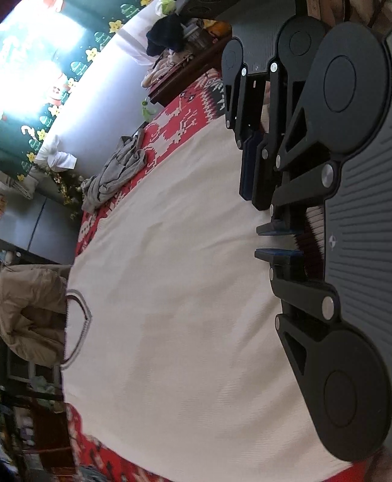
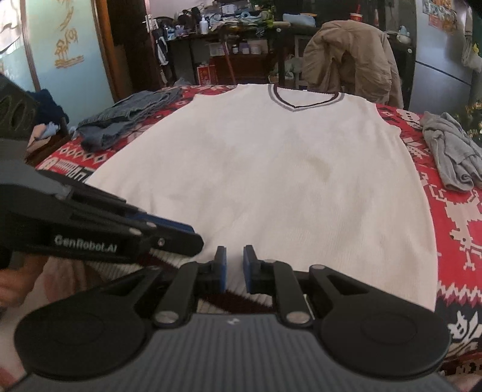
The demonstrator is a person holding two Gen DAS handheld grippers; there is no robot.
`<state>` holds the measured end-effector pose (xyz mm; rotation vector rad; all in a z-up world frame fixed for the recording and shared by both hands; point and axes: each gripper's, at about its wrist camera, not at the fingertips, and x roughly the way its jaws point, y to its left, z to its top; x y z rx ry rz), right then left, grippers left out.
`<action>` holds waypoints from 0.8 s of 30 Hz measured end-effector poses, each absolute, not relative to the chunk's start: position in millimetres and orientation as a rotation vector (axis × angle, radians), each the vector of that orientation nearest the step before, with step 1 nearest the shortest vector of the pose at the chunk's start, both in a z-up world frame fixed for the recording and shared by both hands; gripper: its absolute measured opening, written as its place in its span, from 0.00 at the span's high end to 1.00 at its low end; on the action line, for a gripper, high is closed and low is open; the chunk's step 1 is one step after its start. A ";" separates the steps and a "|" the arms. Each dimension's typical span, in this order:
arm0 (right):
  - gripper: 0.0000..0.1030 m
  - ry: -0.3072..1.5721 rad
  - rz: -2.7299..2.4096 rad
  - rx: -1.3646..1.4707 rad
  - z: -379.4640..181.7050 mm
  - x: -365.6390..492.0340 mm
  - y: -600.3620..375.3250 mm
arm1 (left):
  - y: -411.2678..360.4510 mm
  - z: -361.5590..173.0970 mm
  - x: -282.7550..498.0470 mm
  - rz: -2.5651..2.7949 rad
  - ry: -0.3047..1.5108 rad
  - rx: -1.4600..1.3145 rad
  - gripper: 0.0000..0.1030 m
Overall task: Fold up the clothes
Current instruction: 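Move both open grippers down to the sweater hem, then grasp the ribbed hem with the left gripper while the right gripper grasps too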
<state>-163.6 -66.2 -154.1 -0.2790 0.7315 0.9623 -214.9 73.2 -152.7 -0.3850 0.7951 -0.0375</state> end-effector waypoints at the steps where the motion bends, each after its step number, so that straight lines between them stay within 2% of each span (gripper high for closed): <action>1: 0.86 0.741 0.961 -0.271 -152.6 -163.7 -72.1 | 74.1 -151.2 -217.1 -0.029 0.797 -0.391 0.91; 7: 0.86 0.736 0.889 -0.188 -136.6 -148.3 -92.2 | 83.7 -138.2 -227.3 0.085 0.753 -0.330 0.92; 13: 0.85 0.760 0.771 -0.232 -142.3 -117.6 -106.2 | 123.9 -146.9 -240.5 0.173 0.804 -0.432 0.93; 19: 0.86 0.808 0.787 -0.213 -145.5 -122.1 -135.3 | 139.8 -139.9 -269.7 0.167 0.821 -0.485 0.93; 22: 0.85 0.824 0.775 -0.188 -138.8 -122.0 -148.9 | 155.3 -135.3 -289.8 0.156 0.796 -0.546 0.91; 24: 0.82 0.836 0.756 -0.156 -135.7 -115.3 -163.1 | 168.5 -132.7 -304.4 0.145 0.771 -0.602 0.85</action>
